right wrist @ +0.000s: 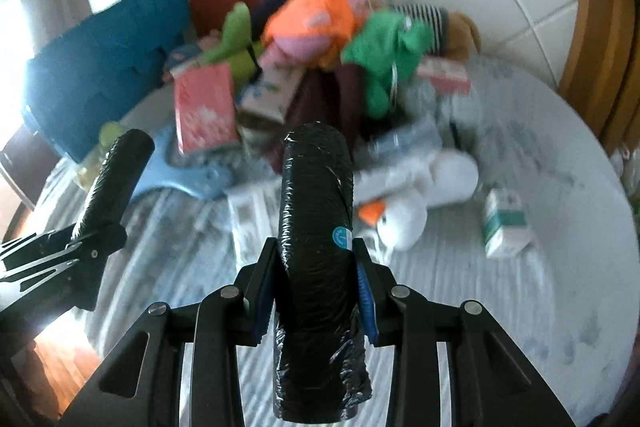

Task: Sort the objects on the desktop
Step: 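Lift both black cylinders and carry them toward the blue crate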

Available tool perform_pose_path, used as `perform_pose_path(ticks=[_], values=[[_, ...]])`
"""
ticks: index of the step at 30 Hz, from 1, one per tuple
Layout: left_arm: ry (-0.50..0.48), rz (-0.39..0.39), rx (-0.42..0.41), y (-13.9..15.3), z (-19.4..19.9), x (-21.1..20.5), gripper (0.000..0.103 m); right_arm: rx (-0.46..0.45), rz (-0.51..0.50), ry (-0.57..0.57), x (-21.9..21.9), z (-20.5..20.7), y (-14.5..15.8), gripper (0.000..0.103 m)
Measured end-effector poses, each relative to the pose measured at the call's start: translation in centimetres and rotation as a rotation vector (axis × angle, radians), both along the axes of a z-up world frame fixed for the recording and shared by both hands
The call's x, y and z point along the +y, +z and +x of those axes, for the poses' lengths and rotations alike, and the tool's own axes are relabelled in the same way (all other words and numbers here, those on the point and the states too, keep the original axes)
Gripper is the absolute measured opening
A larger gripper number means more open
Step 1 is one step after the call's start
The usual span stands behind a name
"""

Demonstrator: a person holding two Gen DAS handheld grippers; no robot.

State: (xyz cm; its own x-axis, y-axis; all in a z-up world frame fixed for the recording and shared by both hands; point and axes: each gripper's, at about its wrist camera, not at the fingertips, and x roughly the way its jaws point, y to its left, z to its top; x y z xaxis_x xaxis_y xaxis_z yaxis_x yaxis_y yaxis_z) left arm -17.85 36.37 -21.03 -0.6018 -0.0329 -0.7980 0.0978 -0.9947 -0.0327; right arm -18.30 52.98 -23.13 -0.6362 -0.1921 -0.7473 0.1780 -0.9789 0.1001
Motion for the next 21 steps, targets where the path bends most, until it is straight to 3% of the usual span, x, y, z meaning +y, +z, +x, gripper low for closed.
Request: perform_pose_path(ticks=[10, 21], values=[[0.048, -0.012, 0.122, 7.5, 2.5, -2.6, 0.035, 0.153, -0.012, 0.075, -2.9, 1.3, 9.1, 0.034], [0.091, -0.048, 0.255, 14.1, 4.6, -11.2, 0.035, 0.276, -0.039, 0.157, -12.2, 2.1, 15.7, 0.034]])
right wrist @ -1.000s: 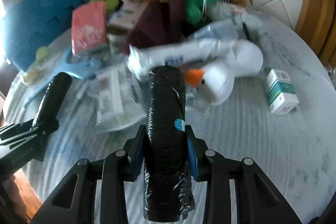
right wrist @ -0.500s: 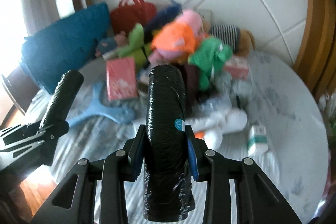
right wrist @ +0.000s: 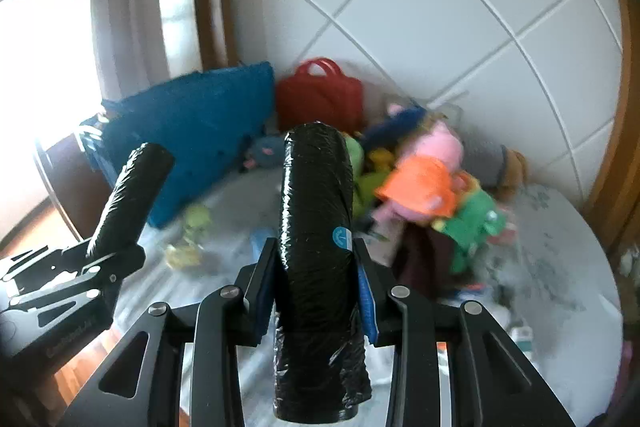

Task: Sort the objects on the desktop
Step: 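Lift both black cylinders and carry them toward the blue crate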

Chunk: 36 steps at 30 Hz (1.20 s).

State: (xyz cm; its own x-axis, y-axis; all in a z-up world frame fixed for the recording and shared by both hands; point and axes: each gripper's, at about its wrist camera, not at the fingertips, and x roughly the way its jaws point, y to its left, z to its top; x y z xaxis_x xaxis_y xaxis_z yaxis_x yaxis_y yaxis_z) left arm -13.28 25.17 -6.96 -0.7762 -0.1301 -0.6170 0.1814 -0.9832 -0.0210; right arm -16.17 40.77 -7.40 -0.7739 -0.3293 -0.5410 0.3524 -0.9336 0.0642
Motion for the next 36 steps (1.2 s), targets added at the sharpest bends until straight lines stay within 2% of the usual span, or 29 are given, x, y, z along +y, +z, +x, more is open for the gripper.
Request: perform_pose_path(ticks=[10, 16, 23, 30, 36], values=[[0.016, -0.044, 0.069, 3.3, 1.3, -12.1, 0.035, 0.076, -0.036, 0.044, -12.8, 1.5, 3.6, 0.034], [0.061, -0.043, 0.090, 4.3, 1.0, -18.3, 0.035, 0.096, -0.045, 0.096, -19.9, 0.6, 5.0, 0.034], [0.154, -0.043, 0.117, 4.8, -1.3, -24.7, 0.035, 0.125, -0.046, 0.190, -27.4, -2.9, 5.8, 0.034], [0.269, -0.062, 0.152, 6.2, -4.4, -30.5, 0.035, 0.185, -0.057, 0.293, -33.7, -7.3, 7.9, 0.035], [0.293, -0.068, 0.162, 7.4, -7.2, -35.8, 0.035, 0.203, -0.071, 0.313, -38.8, -10.3, 9.0, 0.035]])
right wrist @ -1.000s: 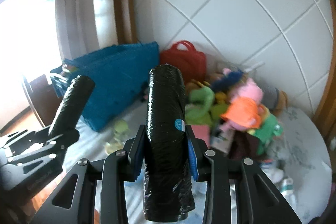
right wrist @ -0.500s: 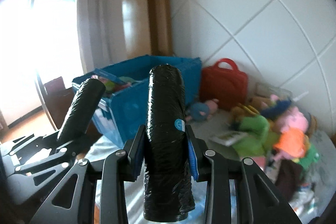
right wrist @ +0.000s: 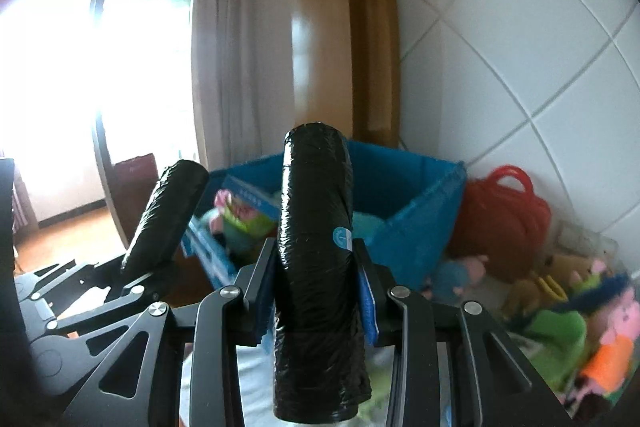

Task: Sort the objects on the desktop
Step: 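Lift both black cylinders and carry them toward the blue crate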

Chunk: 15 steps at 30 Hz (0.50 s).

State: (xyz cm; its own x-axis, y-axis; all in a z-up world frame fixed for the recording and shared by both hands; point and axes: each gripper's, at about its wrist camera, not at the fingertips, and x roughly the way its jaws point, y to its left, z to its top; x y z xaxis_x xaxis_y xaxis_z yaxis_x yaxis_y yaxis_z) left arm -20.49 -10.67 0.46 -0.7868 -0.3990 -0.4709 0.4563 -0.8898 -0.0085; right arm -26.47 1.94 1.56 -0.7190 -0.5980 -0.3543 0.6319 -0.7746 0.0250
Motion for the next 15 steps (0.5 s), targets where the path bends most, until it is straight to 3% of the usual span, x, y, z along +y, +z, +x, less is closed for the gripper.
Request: perform_pose_path(ticks=[9, 15], values=[[-0.148, -0.051, 0.015, 2.4, -6.3, -8.5, 0.035, 0.002, -0.029, -0.145, -7.5, -4.7, 0.9, 0.035], [-0.274, -0.048, -0.025, 2.0, -11.1, -11.6, 0.035, -0.025, -0.011, -0.272, -10.4, -7.6, 0.9, 0.035]])
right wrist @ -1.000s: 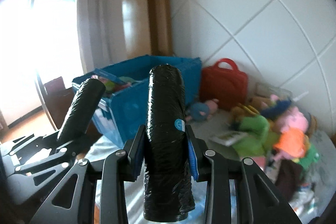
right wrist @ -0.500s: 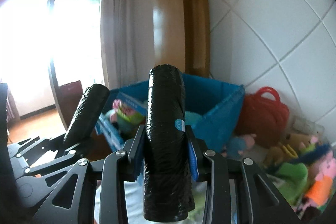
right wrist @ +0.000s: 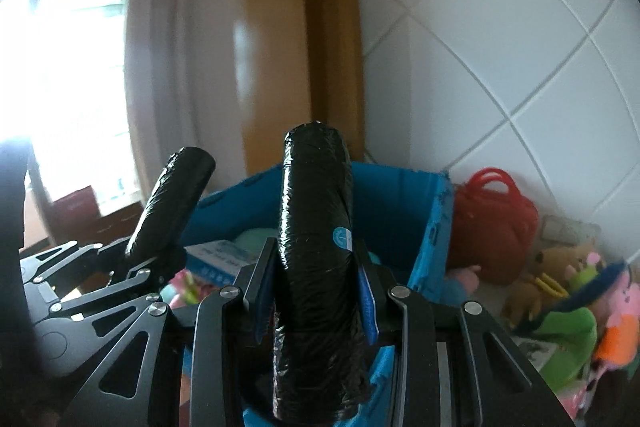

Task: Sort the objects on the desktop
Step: 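Lift both black cylinders and carry them toward the blue crate, then open both tools to drop the black cylinders into the crate, then move both tools away from the crate back over the table pile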

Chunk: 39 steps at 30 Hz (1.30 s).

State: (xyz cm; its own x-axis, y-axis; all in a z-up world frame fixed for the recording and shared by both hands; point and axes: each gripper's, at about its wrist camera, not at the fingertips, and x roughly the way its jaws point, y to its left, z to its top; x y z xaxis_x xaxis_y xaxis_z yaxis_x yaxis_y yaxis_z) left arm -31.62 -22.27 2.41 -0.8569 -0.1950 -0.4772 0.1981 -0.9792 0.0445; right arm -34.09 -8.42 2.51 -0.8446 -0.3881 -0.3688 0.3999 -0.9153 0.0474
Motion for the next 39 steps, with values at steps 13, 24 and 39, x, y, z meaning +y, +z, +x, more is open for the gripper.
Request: perform_pose_path(ticks=[13, 24, 39], values=[[-0.107, 0.018, -0.052, -1.9, -3.2, -1.5, 0.036, -0.044, 0.033, -0.128, -1.8, -2.6, -1.1, 0.035], [-0.085, -0.005, -0.025, -2.3, -3.1, -2.5, 0.094, -0.032, 0.053, -0.174, -2.5, -2.0, -0.9, 0.072], [-0.052, 0.034, -0.037, -2.1, -1.0, -3.9, 0.094, -0.024, 0.064, -0.183, -2.4, 0.1, -0.8, 0.103]])
